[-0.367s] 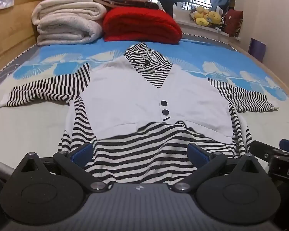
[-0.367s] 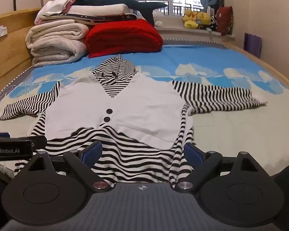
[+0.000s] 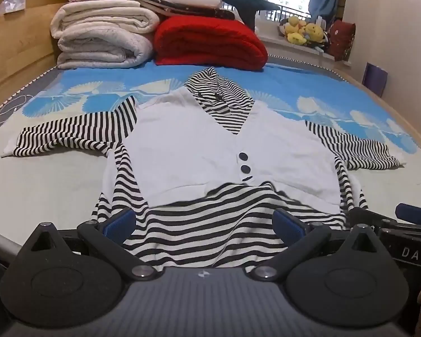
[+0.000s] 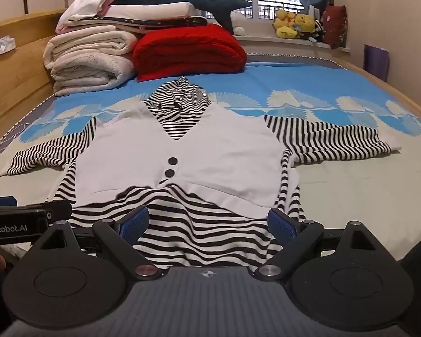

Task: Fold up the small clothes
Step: 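Move both tools down to the striped hem of the sweater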

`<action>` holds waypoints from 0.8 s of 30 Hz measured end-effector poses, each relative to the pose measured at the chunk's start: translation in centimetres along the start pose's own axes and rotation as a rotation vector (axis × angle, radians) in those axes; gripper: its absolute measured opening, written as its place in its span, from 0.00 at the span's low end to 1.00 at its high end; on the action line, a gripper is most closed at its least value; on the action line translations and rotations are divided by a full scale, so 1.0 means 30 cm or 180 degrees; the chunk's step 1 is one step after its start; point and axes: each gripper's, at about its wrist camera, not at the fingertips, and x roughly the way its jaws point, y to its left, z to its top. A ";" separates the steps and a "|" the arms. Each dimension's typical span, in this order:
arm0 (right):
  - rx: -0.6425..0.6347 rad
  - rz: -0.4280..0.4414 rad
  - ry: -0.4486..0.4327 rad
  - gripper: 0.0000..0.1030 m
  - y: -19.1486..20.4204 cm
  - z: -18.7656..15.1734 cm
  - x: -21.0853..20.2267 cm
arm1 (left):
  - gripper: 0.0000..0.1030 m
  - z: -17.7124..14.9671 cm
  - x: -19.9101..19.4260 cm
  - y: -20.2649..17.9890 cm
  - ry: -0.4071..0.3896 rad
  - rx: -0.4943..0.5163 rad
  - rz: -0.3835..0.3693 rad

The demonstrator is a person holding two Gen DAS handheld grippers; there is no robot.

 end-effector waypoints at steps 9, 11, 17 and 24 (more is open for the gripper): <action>-0.0047 -0.0002 0.0001 0.89 0.010 -0.004 -0.001 | 1.00 -0.002 0.008 0.010 -0.0002 0.0001 0.0153; -0.0032 -0.0024 0.0001 0.89 0.004 -0.003 0.001 | 1.00 -0.004 0.014 0.013 0.0025 -0.0022 0.0151; -0.0003 -0.0042 0.0015 0.89 -0.006 -0.005 0.004 | 1.00 -0.005 0.019 0.007 0.0009 -0.0007 0.0124; 0.0011 -0.0053 0.0046 0.89 -0.008 -0.004 0.010 | 1.00 -0.011 0.004 -0.001 -0.0249 0.0064 0.0257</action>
